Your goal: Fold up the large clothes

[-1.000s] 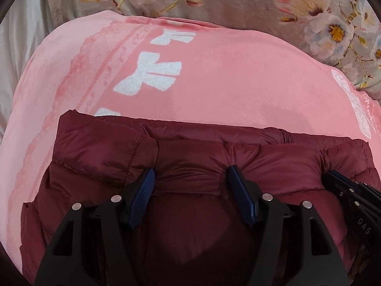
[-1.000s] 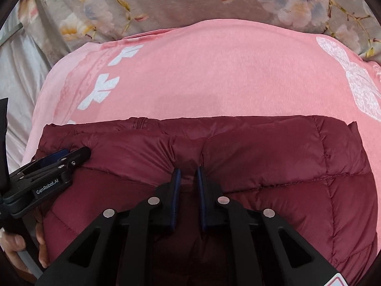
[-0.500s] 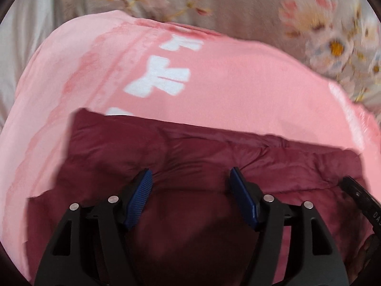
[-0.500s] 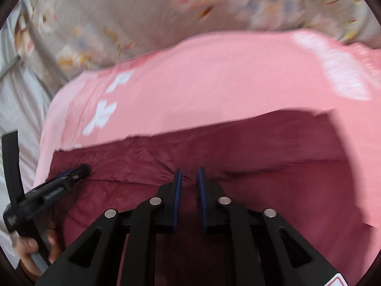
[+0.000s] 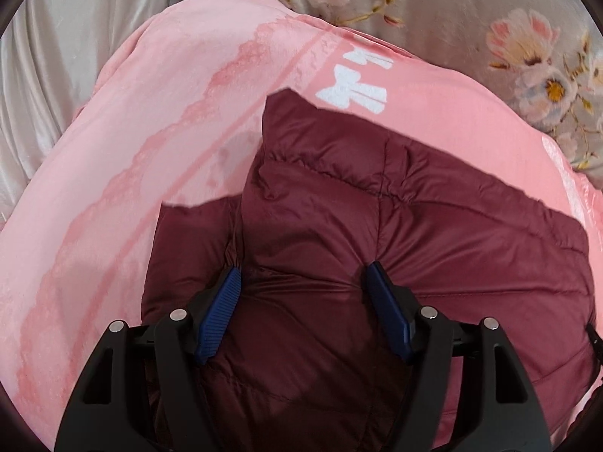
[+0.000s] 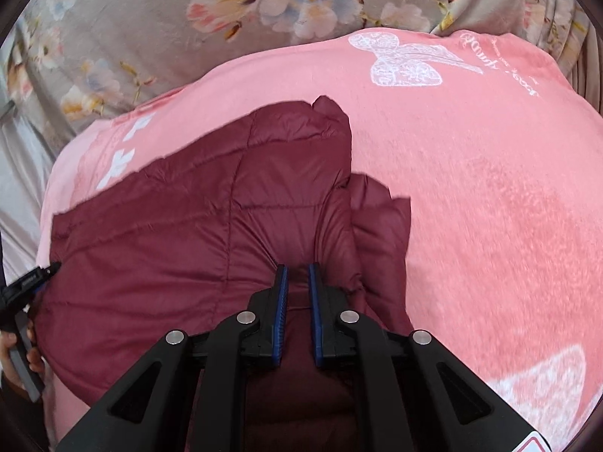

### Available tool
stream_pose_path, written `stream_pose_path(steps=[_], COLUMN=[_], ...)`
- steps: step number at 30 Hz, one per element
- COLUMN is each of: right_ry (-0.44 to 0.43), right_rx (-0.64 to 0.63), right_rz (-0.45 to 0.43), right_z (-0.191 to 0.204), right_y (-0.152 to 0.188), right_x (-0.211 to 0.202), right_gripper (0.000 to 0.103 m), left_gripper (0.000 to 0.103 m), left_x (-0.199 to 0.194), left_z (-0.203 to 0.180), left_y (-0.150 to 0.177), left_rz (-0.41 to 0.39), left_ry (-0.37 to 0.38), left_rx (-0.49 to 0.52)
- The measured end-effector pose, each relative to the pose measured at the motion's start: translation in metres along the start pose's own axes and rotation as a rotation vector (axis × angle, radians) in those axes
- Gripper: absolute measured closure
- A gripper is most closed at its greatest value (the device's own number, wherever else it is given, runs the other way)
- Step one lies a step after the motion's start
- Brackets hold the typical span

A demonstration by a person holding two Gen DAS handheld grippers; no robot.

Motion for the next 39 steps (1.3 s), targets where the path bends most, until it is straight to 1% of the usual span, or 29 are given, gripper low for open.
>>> stream_pose_path(steps=[3, 5, 8, 9, 10, 11, 13, 14, 15, 16, 18, 20, 24, 29, 31, 32, 33, 34, 36, 38, 39], right_ry=[-0.029, -0.052, -0.048, -0.038, -0.030, -0.022, 0.000, 0.013, 0.062, 0.082, 0.094, 0.107, 0.150, 0.137, 0.156, 0.179, 0.184, 0.145, 0.023, -0.028, -0.066], right_rx=[-0.009, 0.015, 0.065, 0.079, 0.076, 0.062, 0.026, 0.011, -0.020, -0.037, -0.059, -0.086, -0.136, -0.126, -0.114, -0.089, -0.068, -0.041, -0.031, -0.078, -0.124], right_rz=[-0.030, -0.024, -0.002, -0.006, -0.017, -0.027, -0.038, -0.030, -0.009, -0.003, -0.003, -0.022, -0.049, -0.048, -0.036, -0.020, -0.010, -0.011, -0.017, -0.011, -0.005], right_z=[-0.003, -0.007, -0.012, -0.013, -0.012, -0.010, -0.006, -0.006, -0.005, -0.008, -0.010, -0.010, -0.006, -0.009, -0.006, -0.003, 0.002, 0.013, 0.044, 0.078, 0.103], right_y=[0.006, 0.004, 0.001, 0.001, 0.002, 0.003, 0.007, 0.009, 0.015, 0.020, 0.029, 0.034, 0.040, 0.040, 0.038, 0.034, 0.032, 0.028, 0.020, 0.017, 0.016], right_x=[0.000, -0.001, -0.013, -0.023, -0.031, -0.039, -0.050, -0.050, -0.045, -0.040, -0.034, -0.034, -0.032, -0.032, -0.032, -0.035, -0.039, -0.047, -0.061, -0.066, -0.066], right_gripper=[0.097, 0.097, 0.098, 0.097, 0.094, 0.093, 0.093, 0.093, 0.093, 0.094, 0.096, 0.097, 0.097, 0.097, 0.097, 0.096, 0.093, 0.085, 0.085, 0.085, 0.085], left_gripper=[0.034, 0.033, 0.034, 0.036, 0.035, 0.035, 0.035, 0.035, 0.035, 0.033, 0.032, 0.032, 0.029, 0.029, 0.028, 0.028, 0.028, 0.028, 0.028, 0.030, 0.030], left_x=[0.002, 0.002, -0.007, -0.015, -0.028, -0.039, -0.051, -0.051, -0.046, -0.040, -0.032, -0.031, -0.027, -0.025, -0.025, -0.025, -0.025, -0.026, -0.030, -0.036, -0.041], left_z=[-0.003, -0.004, 0.004, 0.009, 0.014, 0.018, 0.021, 0.023, 0.025, 0.027, 0.034, 0.036, 0.030, 0.027, 0.026, 0.025, 0.025, 0.025, 0.025, 0.024, 0.022], left_y=[0.005, 0.006, 0.004, 0.004, 0.004, 0.006, 0.012, 0.017, 0.024, 0.030, 0.040, 0.044, 0.049, 0.053, 0.052, 0.052, 0.053, 0.052, 0.049, 0.047, 0.046], left_rz=[-0.027, -0.037, -0.011, -0.006, -0.015, -0.031, -0.040, -0.028, 0.001, 0.021, 0.039, 0.036, 0.014, -0.020, -0.024, -0.024, -0.022, -0.015, 0.006, 0.022, 0.025], left_ry=[-0.015, -0.023, 0.016, 0.034, 0.053, 0.065, 0.052, 0.047, 0.032, 0.026, 0.048, 0.059, 0.025, -0.006, -0.010, -0.014, -0.015, -0.018, -0.025, -0.030, -0.027], left_rx=[0.028, 0.033, -0.015, -0.039, -0.062, -0.065, -0.056, -0.050, -0.046, -0.048, -0.069, -0.084, -0.051, -0.025, -0.022, -0.018, -0.018, -0.016, -0.027, -0.043, -0.048])
Point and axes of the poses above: each gripper's, at about its wrist camera, not at the fingertips, and x roughly the way its jaws point, z to its left, y to its underside, the point moved 2 cm from there along x, roughly the way its jaws point, and after that the axes turned 3 degrees about x, right-handed, at the moved point
